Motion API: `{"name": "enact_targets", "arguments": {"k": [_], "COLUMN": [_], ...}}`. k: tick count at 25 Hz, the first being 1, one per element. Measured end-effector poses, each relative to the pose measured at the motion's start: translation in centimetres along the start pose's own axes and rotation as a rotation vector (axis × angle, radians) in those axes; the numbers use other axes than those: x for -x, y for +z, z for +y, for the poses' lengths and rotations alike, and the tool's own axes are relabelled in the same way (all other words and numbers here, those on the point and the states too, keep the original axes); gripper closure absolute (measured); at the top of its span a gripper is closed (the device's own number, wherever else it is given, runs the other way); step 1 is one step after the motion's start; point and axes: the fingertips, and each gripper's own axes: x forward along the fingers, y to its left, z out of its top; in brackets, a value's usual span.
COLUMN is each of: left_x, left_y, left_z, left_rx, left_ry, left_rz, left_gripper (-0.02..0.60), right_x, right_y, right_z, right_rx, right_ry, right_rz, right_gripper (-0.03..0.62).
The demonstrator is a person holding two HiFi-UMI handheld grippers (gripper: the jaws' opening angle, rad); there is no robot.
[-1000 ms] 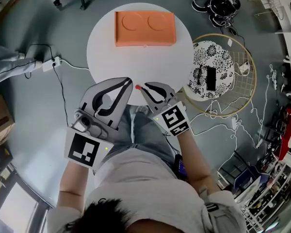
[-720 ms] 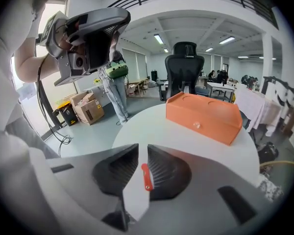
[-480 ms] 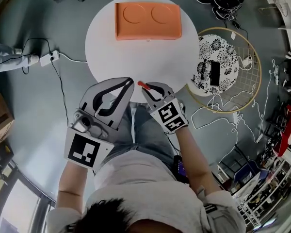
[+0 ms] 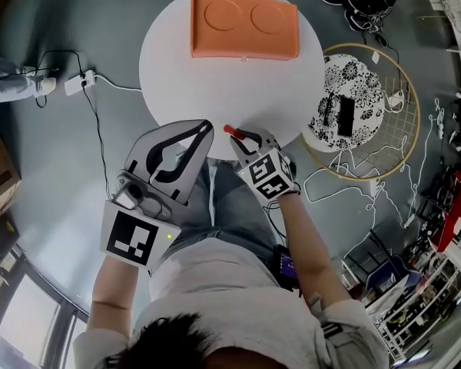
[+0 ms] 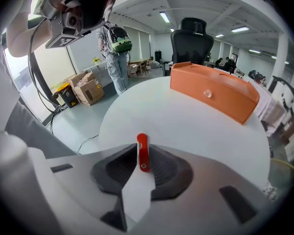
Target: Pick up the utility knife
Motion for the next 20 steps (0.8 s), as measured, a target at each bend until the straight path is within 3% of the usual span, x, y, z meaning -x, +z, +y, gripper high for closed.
{"name": "enact_targets", "arguments": {"k": [11, 15, 20], "left_x": [0.02, 0.06, 0.0], "left_y": [-0.23, -0.39, -0.38], "left_z": [0.18, 0.13, -0.27], "left_rx": [0.013, 0.022, 0.018], "left_ry": [0.0, 0.004, 0.003], "left_rz": [-0.001, -0.002, 0.001], "left_gripper": [0.571, 0.571, 0.571], "right_x": [-0.42, -0.56, -0.34], "right_y": [-0.08, -0.13, -0.18], "right_z": [0.14, 0.22, 0.07], "right_rx": [0.088, 0.09, 0.058], "right_ry": [-0.042, -0.054, -0.064], "right_rz": [0.073, 0.116, 0.088], "right_gripper": [0.525, 0.527, 0.537]}}
